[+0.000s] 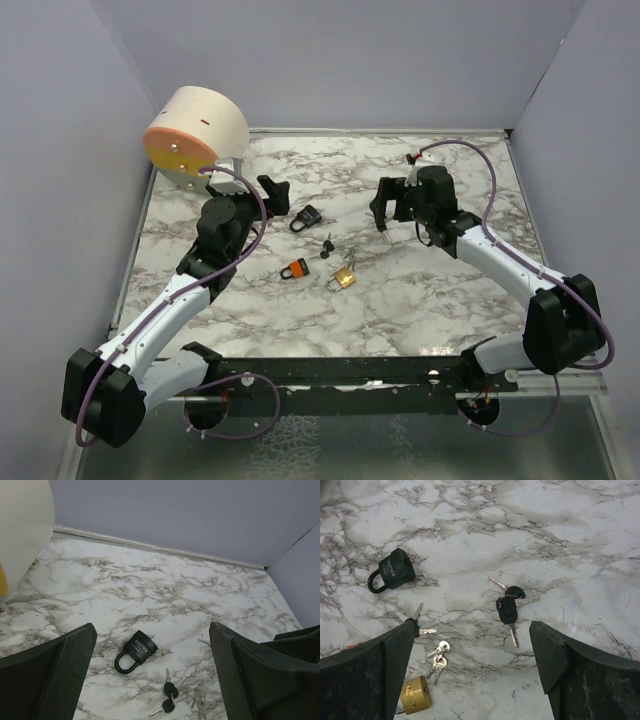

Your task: Unlock with the key

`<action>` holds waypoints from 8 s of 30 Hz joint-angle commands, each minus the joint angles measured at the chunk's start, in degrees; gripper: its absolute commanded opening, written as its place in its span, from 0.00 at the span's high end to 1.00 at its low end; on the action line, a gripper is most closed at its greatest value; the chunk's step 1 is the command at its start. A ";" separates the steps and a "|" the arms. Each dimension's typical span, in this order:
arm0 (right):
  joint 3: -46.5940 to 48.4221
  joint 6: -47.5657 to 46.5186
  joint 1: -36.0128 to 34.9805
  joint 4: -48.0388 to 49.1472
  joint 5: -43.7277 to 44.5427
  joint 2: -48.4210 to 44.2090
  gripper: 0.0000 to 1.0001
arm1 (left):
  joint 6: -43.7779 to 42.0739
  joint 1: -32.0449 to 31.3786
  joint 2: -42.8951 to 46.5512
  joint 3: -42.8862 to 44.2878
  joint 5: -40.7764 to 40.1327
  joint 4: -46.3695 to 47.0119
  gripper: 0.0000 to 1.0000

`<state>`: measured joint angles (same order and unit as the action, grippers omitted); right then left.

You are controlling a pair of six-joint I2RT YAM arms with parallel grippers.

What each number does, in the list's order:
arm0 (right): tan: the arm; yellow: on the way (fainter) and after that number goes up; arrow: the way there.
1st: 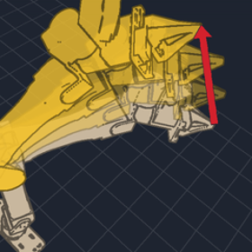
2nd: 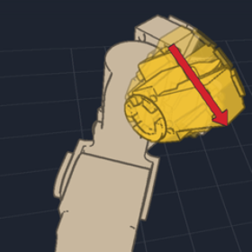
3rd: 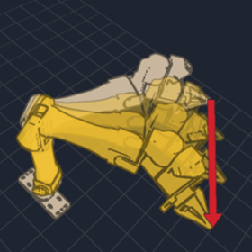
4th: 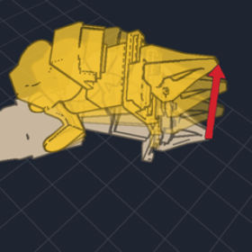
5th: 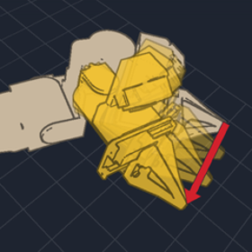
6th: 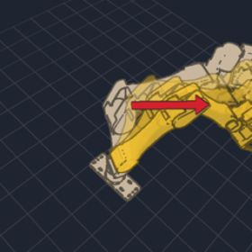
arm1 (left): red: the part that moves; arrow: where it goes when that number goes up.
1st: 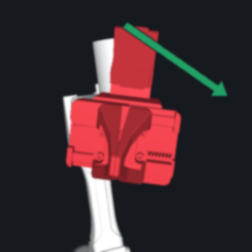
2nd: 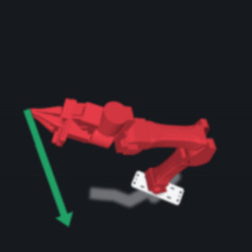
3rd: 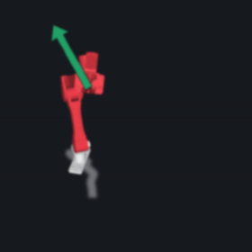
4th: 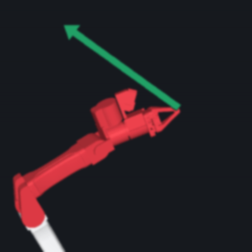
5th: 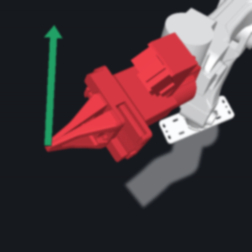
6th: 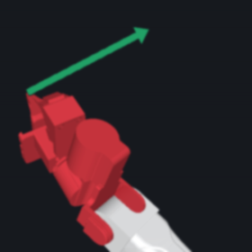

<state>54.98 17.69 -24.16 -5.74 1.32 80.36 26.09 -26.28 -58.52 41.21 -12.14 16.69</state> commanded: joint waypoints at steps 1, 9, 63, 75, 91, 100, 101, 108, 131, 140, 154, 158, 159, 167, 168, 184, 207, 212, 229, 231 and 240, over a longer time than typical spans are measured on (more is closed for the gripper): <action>0.94 -0.19 -0.27 0.78 2.46 -1.85 0.01 | -1.88 -0.17 -0.02 0.37 -0.65 1.89 0.01; -0.25 -1.08 -0.27 1.34 3.27 -3.78 0.01 | -1.46 -0.16 -0.69 0.20 0.77 1.72 0.01; 18.11 4.48 -0.36 -10.59 6.00 29.60 0.48 | -1.68 -0.08 -12.70 2.84 3.60 -0.35 0.05; 19.63 5.16 -0.36 -10.57 6.67 32.03 0.67 | -2.08 0.00 -14.66 3.34 3.66 -0.25 0.05; 12.89 1.72 -0.42 -4.92 8.55 24.42 0.99 | -1.20 0.00 -15.30 3.88 5.36 -0.03 0.06; 4.57 -3.40 -0.45 0.37 4.16 8.14 0.99 | 0.49 -0.23 -18.49 5.04 15.96 4.42 0.10; 4.78 -3.45 -0.45 -0.33 4.20 7.54 0.99 | 0.54 -0.21 -19.00 5.29 16.87 4.70 0.10; 10.26 -2.54 -0.45 -7.95 5.05 12.88 0.43 | 0.83 -0.44 -20.53 6.25 17.95 4.85 0.11; 20.12 1.33 -0.51 -15.63 8.46 31.51 0.39 | -0.52 -0.48 -20.11 5.31 16.39 4.85 0.11; 19.11 2.25 -0.53 -17.22 7.72 31.53 0.42 | -0.60 -0.44 -20.74 5.37 16.19 4.86 0.11; 18.65 2.82 -0.53 -17.24 6.75 31.99 0.54 | -0.81 -0.43 -21.13 5.50 16.29 4.85 0.11; 18.80 2.96 -0.54 -16.73 6.92 32.89 0.60 | -0.92 -0.44 -20.89 5.42 16.19 4.88 0.11; 18.84 3.02 -0.53 -16.68 7.00 33.04 0.62 | -0.97 -0.44 -20.91 5.38 16.18 4.87 0.11; 18.63 3.17 -0.49 -15.34 7.77 33.52 0.85 | -1.25 -0.47 -21.11 5.50 16.64 4.85 0.11; 18.25 3.23 -0.53 -14.87 7.88 33.03 0.86 | -1.23 -0.44 -21.27 5.54 16.93 4.85 0.11; 10.74 9.64 -0.45 -4.81 3.83 16.09 0.89 | -1.73 -2.60 -25.16 4.14 27.90 13.31 0.14; 4.93 18.81 -0.43 0.77 -0.27 4.97 0.91 | 5.29 -13.37 -43.51 5.04 26.38 39.13 0.30; 4.44 19.28 -0.42 1.36 -1.61 4.54 0.91 | 6.72 -13.96 -45.56 5.37 26.24 44.17 0.32; 3.20 20.10 -0.46 2.30 -3.05 3.25 0.92 | 10.25 -14.74 -51.81 9.87 26.04 49.57 0.38; 3.19 20.12 -0.46 2.31 -3.16 3.03 0.92 | 10.28 -14.83 -52.06 10.07 25.90 49.73 0.39; 2.83 20.36 -0.52 2.39 -3.61 2.53 0.92 | 10.69 -14.75 -53.00 10.45 25.11 50.99 0.49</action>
<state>58.52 37.34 -24.34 -5.63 -1.02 84.88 36.25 -40.64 -110.74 50.24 14.17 64.34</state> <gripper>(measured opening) 0.239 0.537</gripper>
